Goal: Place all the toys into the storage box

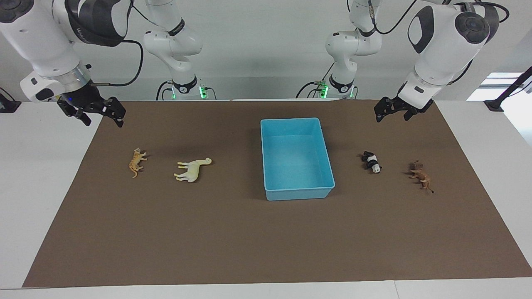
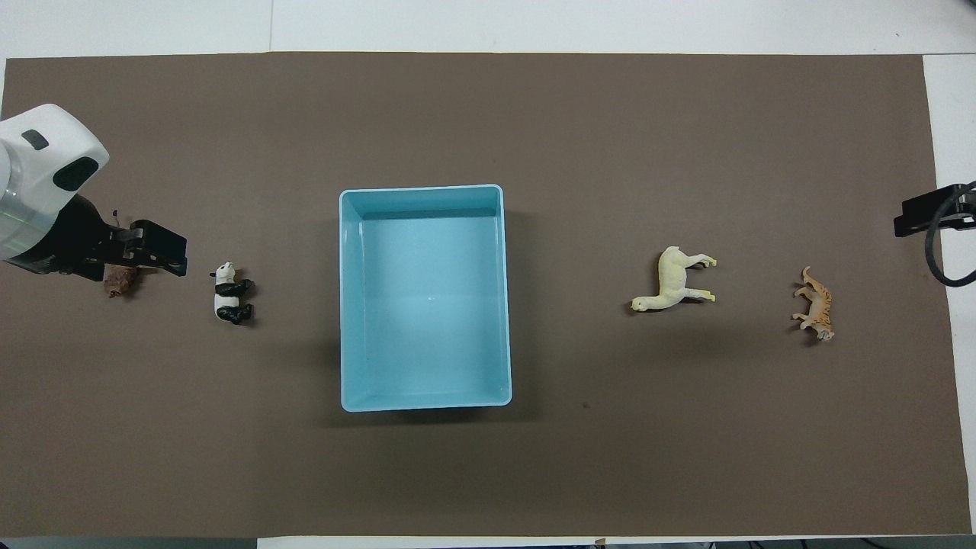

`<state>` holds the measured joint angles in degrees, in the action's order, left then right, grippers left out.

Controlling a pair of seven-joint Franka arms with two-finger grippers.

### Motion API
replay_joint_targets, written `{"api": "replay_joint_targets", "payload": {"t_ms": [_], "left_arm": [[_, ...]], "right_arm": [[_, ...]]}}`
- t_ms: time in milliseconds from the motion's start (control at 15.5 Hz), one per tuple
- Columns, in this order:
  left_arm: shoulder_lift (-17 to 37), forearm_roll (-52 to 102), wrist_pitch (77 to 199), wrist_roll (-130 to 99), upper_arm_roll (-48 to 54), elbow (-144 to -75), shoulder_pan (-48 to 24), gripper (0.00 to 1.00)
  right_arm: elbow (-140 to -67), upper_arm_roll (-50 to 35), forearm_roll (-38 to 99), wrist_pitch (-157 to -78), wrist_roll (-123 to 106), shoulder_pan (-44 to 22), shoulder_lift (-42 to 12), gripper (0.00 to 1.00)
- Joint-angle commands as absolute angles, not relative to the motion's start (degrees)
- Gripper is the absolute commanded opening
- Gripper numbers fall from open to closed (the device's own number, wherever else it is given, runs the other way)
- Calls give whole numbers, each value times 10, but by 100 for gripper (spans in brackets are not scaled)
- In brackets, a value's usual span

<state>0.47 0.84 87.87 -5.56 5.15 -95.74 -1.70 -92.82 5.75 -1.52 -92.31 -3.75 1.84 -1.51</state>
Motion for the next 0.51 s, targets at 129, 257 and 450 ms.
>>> {"api": "replay_joint_targets", "payload": {"t_ms": [129,257,450], "left_arm": [[-8,5,885,-55,50,-969,-17,100],[-8,5,885,-55,50,-969,-17,100],[-8,5,885,-55,50,-969,-17,100]], "right_arm": [[-942,58,-16,-932,-26,20,0,100],[-942,57,-15,-928,-1,20,2,100],[-947,57,-17,-928,-1,12,4,100]]}}
